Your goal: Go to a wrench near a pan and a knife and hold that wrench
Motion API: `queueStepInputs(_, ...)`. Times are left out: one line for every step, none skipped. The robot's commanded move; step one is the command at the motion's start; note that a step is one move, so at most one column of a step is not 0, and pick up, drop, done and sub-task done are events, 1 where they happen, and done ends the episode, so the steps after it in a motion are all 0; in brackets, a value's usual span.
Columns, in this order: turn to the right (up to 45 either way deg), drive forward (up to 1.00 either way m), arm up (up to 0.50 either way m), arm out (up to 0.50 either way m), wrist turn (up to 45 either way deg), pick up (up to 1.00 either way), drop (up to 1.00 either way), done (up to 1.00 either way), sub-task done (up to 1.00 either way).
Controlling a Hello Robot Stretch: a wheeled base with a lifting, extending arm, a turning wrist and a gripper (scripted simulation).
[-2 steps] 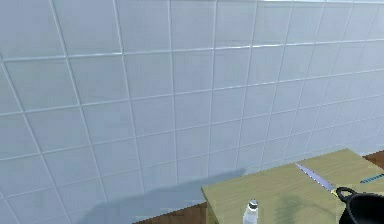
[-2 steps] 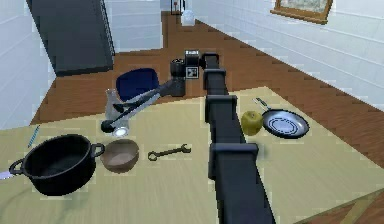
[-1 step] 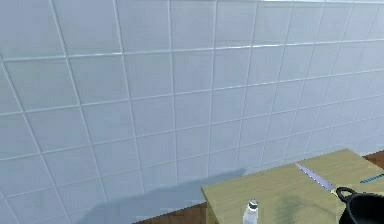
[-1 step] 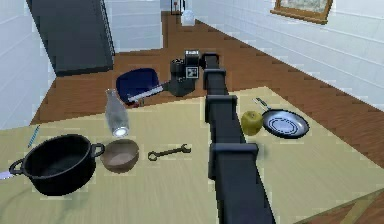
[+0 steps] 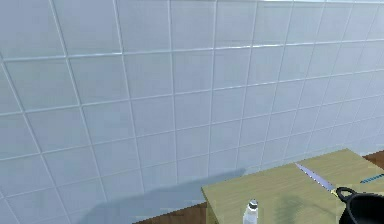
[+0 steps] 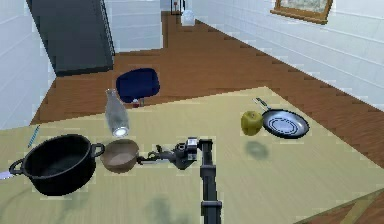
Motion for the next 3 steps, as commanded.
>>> queueStepInputs(0.0,0.0,0.0,0.0,0.0,1.0,0.0,0.0,0.0)
queueStepInputs(0.0,0.0,0.1,0.0,0.0,0.0,0.0,0.0,0.0)
queueStepInputs(0.0,0.0,0.0,0.0,0.0,0.0,0.0,1.0,0.0)
